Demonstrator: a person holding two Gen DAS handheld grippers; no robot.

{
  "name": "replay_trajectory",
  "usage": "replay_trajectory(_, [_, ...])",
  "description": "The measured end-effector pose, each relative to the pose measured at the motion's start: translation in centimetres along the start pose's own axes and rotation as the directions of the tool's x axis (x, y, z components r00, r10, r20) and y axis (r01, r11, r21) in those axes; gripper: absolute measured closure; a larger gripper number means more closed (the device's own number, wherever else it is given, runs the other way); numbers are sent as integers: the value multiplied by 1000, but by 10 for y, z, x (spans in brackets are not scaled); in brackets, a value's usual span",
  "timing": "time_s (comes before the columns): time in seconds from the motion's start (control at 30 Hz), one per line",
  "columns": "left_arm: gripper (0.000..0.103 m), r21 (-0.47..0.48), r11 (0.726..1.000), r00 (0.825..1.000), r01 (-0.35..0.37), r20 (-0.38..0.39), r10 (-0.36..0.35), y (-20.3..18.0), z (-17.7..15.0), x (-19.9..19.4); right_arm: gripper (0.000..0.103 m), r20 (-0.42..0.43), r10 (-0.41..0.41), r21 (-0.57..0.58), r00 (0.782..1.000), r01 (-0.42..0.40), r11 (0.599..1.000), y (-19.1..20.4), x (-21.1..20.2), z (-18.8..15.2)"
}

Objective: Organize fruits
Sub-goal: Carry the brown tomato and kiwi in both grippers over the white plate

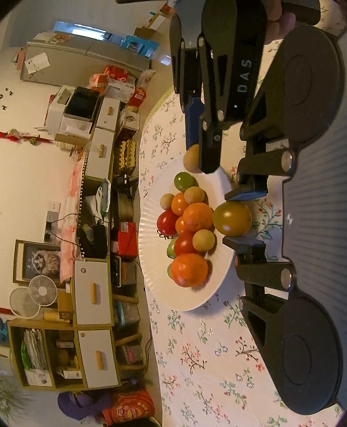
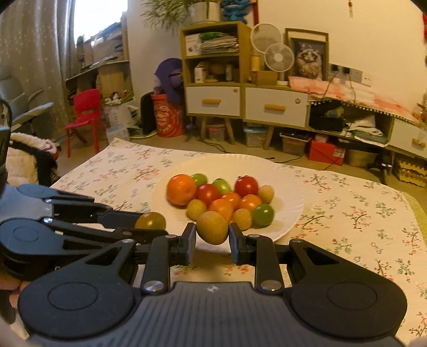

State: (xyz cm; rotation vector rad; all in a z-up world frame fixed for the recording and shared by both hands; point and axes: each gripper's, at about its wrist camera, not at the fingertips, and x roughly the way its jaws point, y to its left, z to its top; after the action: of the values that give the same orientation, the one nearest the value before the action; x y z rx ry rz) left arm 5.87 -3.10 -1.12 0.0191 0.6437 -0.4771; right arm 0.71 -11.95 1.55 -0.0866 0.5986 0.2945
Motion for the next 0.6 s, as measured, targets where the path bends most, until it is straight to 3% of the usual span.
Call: replay_trajectory(0.6, [78,-9,1000,1000,-4,-11,4,-10,6,30,79,-17,-106,39,994,106,994,-41,25,11])
